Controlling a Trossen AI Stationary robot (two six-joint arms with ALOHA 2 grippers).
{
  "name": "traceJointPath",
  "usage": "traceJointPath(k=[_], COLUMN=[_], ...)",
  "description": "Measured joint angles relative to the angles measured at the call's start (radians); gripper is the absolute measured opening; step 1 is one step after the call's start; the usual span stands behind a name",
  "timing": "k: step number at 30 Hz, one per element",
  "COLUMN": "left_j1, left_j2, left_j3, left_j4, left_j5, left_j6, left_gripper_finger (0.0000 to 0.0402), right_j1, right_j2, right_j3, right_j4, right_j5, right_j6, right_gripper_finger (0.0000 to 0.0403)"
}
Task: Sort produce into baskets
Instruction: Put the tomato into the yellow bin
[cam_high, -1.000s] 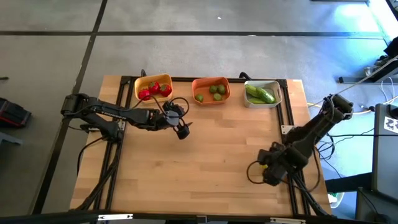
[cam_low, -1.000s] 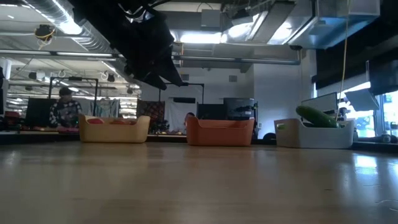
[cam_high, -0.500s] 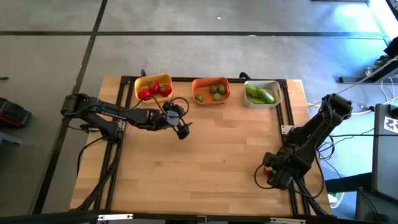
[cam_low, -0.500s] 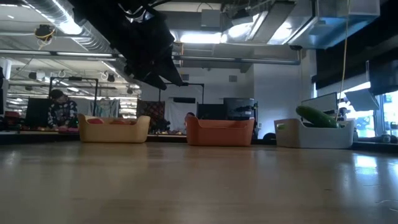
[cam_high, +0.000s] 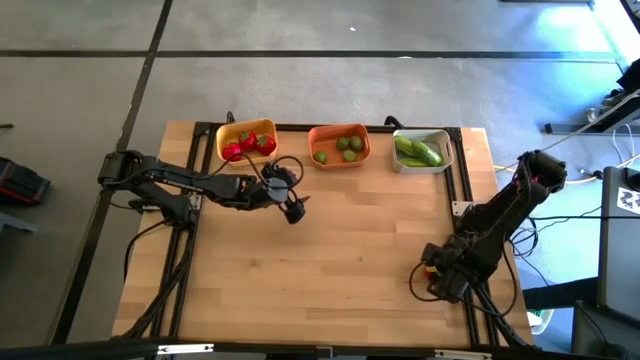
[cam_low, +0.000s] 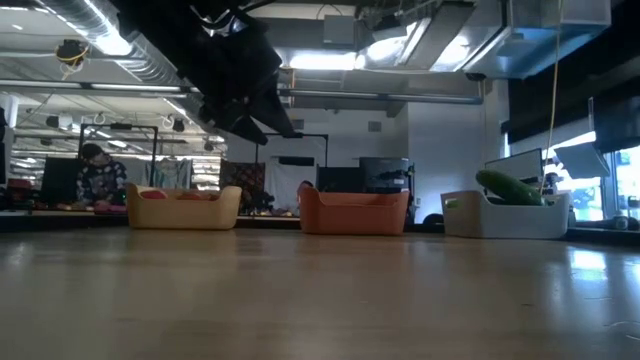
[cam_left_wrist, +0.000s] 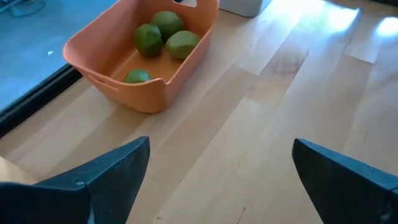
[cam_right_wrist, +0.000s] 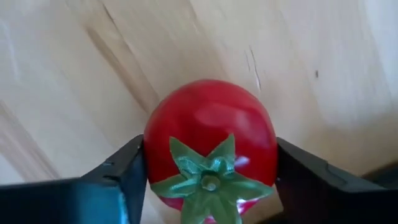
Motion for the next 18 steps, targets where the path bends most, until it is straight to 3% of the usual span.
traceJointPath(k=[5,11,18], left_j1=[0.002,0.001,-0.040], left_j2=[0.000,0.000,0.001], left_j3=[0.000,0.000,0.000], left_j4=[0.009,0.062,0.176], left_j5=[0.000,-0.001,0.003], left_j6=[-0.042,-0.018,0.118], left_gripper_finger=[0.0390,0.0390,0.0390], right_j1=[-0.001,-0.010,-0.108], right_j2=[0.003,0.003,0.002], right_j3=[0.033,0.085,0.142], right_j4=[0.002,-0.006,-0.035], right_j5=[0.100,0.323,0.432], right_j6=[-0.041,-0.139,-0.319], right_gripper_finger=[0.0224,0.0233,0.0232])
